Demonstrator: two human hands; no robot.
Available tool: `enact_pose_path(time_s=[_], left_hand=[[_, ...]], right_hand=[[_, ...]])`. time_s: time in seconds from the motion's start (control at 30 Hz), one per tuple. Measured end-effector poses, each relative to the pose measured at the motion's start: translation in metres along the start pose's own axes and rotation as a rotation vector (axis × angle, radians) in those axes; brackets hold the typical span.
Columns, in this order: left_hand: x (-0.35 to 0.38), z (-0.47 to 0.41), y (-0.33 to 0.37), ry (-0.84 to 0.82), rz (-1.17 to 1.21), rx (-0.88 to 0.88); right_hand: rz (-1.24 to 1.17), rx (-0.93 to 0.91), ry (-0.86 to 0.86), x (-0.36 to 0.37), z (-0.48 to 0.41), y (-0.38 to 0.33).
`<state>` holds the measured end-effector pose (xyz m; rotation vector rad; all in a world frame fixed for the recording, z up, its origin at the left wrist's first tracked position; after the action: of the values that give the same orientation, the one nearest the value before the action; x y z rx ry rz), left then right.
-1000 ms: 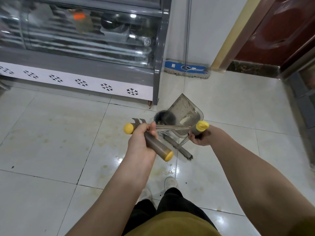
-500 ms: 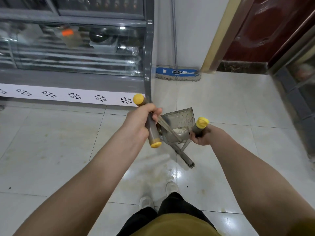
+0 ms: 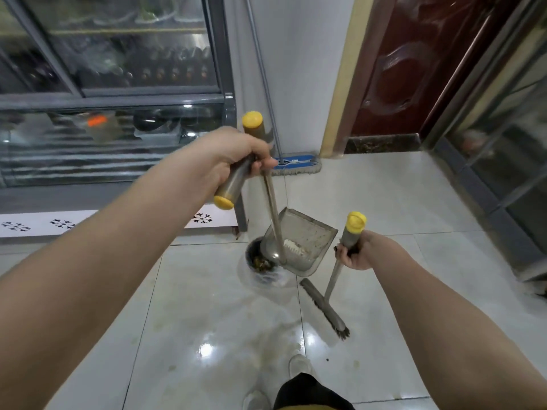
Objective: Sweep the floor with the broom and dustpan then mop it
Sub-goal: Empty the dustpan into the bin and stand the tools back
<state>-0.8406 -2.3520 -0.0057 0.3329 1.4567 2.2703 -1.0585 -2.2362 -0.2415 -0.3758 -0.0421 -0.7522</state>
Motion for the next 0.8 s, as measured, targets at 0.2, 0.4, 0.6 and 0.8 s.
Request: enact_pose_path(time_s=[0.2, 0.4, 0.6, 0.8], left_hand=[[0.002, -0.006, 0.02, -0.106, -0.3, 0.073], [0.011, -0.005, 0.035, -0.198, -0.585, 0.138], [0.031, -0.015, 0.046, -0.26, -0.697, 0.146], [0.067, -0.026, 0.065, -0.319, -0.824, 0.152]], right_hand=[[-0.123, -0.064, 0.043, -0.017, 0.013, -0.007], [-0.188, -0.104, 0.053, -0.036, 0.033, -0.011], [-0.21, -0.071, 0.066, -0.059, 0.033, -0.023], [-0.244, -0.035, 0.068, -0.09, 0.016, -0.046]])
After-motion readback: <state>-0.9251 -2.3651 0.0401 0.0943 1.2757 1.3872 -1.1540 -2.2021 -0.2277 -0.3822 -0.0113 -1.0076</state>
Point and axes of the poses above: each hand's wrist, its own z-axis away from the middle knuckle, its own x-axis out of the palm, y = z × x, the point moved 3 cm from there along -z, towards the middle knuckle, and after that the axes turned 2 degrees about x, right-handed, at the moved point
